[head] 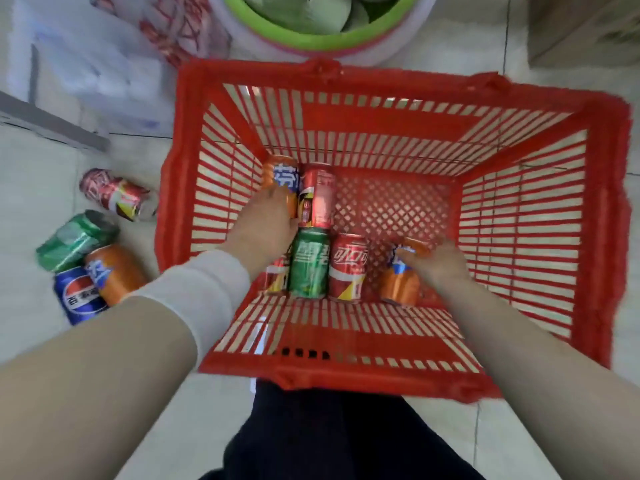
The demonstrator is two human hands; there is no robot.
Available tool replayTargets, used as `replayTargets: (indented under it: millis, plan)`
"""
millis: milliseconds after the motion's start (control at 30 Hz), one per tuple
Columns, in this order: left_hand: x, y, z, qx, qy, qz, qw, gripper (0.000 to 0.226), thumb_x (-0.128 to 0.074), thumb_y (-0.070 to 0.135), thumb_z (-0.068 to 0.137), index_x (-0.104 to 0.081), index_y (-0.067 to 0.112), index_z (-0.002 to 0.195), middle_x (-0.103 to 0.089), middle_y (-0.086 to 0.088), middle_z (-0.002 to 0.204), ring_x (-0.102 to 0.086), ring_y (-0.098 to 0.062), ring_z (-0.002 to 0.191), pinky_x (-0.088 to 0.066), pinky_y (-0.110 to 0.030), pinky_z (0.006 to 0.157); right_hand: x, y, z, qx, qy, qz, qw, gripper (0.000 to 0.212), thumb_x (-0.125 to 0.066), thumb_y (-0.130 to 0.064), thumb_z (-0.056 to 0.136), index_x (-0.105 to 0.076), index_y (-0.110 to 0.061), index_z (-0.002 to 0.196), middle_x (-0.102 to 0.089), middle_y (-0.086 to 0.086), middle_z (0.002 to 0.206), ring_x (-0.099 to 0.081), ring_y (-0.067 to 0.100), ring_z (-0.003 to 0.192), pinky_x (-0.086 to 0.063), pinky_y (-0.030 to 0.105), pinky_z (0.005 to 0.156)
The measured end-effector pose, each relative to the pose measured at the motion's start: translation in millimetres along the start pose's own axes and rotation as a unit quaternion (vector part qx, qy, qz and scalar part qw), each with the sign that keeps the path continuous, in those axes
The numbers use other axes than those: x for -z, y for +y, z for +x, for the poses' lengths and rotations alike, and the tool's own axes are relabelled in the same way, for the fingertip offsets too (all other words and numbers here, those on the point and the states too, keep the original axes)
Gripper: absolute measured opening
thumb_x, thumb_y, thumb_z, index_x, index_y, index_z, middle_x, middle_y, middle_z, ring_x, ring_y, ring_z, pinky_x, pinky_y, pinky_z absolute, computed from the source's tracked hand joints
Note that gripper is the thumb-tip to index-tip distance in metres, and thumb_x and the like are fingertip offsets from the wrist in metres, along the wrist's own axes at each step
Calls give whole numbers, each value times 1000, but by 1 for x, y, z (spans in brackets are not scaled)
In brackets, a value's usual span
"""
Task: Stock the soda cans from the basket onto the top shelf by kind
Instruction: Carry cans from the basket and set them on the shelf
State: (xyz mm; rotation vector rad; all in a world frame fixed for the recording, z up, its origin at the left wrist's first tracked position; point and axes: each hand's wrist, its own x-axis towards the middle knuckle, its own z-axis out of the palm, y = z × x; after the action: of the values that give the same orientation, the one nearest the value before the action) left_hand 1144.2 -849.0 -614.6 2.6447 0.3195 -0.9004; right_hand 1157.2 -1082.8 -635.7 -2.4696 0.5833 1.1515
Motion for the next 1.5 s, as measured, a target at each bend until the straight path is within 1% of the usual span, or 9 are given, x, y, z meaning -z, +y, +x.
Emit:
replayTargets:
  millis: [167,333,567,633,767,933,1200,1400,1500]
  plan:
    - [-20,5,31,2,23,-8,1000,57,-45,23,96,-21,4,144,-26,-16,150,-24,-29,139,-25,-35,110,-30,15,43,-41,-9,-19,999,96,-58,-63,77,-33,8,138,-39,24,143,-39,38,130,-36,40,106]
    - [-28,10,43,-5,61,-10,998,60,-47,24,94,-21,8,145,-23,-13,153,-18,-27,142,-21,-38,115,-42,21,60,-73,-3,-45,996,110,-50,-77,69,-32,9,136,-44,27,136,-45,38,124,-43,39,95]
    - [-35,22,34,-32,51,17,998,61,-47,23,94,-20,10,146,-18,-13,154,-16,-27,143,-18,-38,116,-38,20,55,-51,16,99,994,72,-76,-38,73,-47,-2,127,-56,15,127,-55,30,115,-44,29,81]
    - [-31,26,24,-43,47,20,998,59,-48,23,93,-22,12,145,-21,-12,153,-20,-27,142,-21,-39,115,-28,16,41,-20,35,123,992,70,-78,-34,71,-47,-7,127,-57,12,128,-56,29,115,-45,31,87]
    - [-21,38,-4,-63,-11,15,998,59,-49,25,93,-24,12,145,-31,-11,149,-32,-27,135,-28,-37,109,-8,13,12,20,67,154,986,75,-81,-34,67,-46,-9,128,-57,11,126,-56,29,114,-45,33,90]
    - [-41,45,-3,-116,-83,44,989,69,-57,36,88,-23,13,145,-30,-9,149,-28,-25,137,-24,-34,112,0,15,14,32,14,171,985,75,-83,-33,64,-49,-11,127,-59,9,125,-58,26,112,-50,36,92]
    - [-81,75,47,-179,-151,249,940,97,-55,71,71,-30,6,139,-37,-13,145,-25,-31,137,-20,-40,112,-2,23,49,58,-39,170,983,79,-85,-31,61,-47,-15,128,-59,6,124,-59,24,110,-50,42,94]
    - [-73,85,55,-161,-206,243,934,88,-69,63,66,-44,9,130,-46,-12,131,-41,-29,122,-38,-36,98,6,24,49,64,-45,172,982,82,-84,-34,60,-46,-17,131,-58,5,126,-58,25,111,-51,43,93]
    - [-74,84,57,-129,-238,200,942,101,-76,52,65,-26,10,141,-29,-18,144,-31,-34,132,-37,-41,104,8,24,47,69,-46,186,979,82,-84,-33,60,-46,-17,131,-57,5,127,-58,24,111,-52,43,92]
